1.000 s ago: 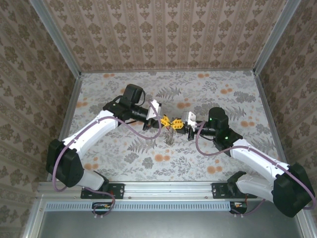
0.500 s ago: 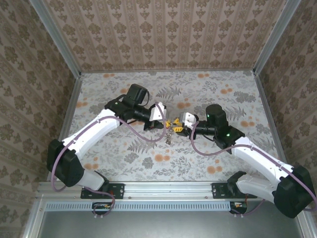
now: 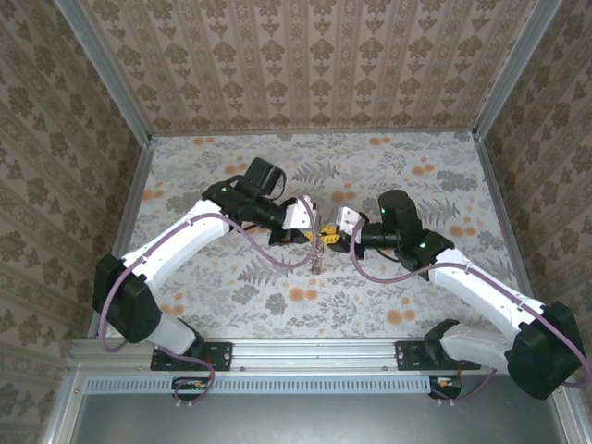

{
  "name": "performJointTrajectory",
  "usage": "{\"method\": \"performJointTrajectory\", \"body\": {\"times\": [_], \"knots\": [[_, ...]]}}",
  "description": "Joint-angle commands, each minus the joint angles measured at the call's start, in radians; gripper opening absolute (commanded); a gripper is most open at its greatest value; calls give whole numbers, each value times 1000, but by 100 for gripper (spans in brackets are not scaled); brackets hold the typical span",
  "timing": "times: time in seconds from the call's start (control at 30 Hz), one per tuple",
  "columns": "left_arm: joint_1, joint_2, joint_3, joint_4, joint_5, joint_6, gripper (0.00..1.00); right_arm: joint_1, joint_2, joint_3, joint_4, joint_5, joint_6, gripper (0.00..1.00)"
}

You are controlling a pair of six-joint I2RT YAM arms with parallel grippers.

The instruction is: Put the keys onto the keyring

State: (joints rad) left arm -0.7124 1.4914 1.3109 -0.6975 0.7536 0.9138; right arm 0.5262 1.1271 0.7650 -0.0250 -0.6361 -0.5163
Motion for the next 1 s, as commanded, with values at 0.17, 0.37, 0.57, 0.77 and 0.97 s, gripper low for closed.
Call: {"method": "performJointTrajectory", "body": {"times": [0.17,0.37,0.57,0.77,0.97], "knots": [[-4,-2,22,-26,41,21,0,10,42,58,-24,-44,38,5],[32,-38,-15,45,75,-39,4,9,44,27,60,-64,118,0],[76,-54,-60,95,121,-90,14,-2,20,-108,509,-50,367,0],[101,-51,-78,138,181,-141,14,-3,4,-184,748,23,451,0],[108,-35,-79,154,236,-160,15,-4,5,-227,917,105,532,0]]}}
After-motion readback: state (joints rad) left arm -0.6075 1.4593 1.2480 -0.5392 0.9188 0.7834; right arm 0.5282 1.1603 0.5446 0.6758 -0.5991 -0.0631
